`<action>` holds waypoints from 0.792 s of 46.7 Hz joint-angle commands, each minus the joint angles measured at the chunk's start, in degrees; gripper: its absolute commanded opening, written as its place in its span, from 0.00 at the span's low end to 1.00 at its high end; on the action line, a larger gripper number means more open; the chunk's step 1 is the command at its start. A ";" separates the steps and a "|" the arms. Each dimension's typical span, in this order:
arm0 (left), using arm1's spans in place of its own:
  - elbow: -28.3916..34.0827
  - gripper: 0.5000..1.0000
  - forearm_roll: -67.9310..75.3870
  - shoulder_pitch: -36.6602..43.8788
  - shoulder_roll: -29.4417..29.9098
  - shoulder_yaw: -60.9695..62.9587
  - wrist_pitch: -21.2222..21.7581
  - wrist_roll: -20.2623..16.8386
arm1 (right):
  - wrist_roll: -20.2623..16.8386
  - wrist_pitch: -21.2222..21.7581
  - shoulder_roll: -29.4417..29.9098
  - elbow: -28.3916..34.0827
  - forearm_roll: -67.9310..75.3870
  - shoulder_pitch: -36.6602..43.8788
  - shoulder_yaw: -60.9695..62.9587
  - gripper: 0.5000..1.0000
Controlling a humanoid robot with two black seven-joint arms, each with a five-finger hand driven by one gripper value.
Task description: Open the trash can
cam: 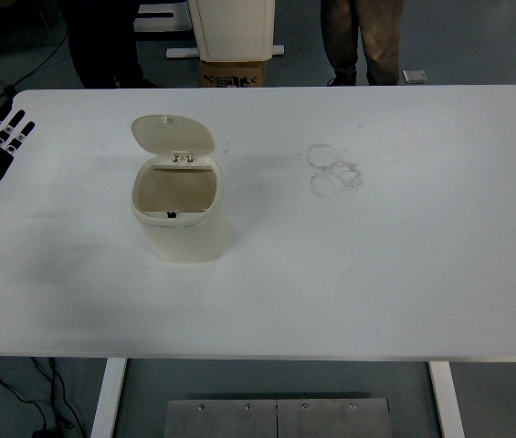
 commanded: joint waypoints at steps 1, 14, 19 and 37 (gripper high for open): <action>0.08 1.00 -0.01 0.01 0.00 0.01 -0.05 0.00 | 0.00 0.00 0.00 0.00 0.00 0.00 -0.01 0.98; 0.00 1.00 0.34 -0.08 0.00 0.01 -0.05 0.00 | 0.00 0.00 0.00 0.00 0.00 0.00 -0.01 0.98; 0.00 1.00 0.34 0.01 0.09 0.01 -0.05 0.08 | 0.00 0.00 0.00 0.00 0.00 0.00 -0.01 0.98; -0.09 1.00 0.34 -0.08 0.00 0.01 -0.05 0.00 | 0.00 0.00 0.00 0.09 -0.09 0.00 0.08 0.98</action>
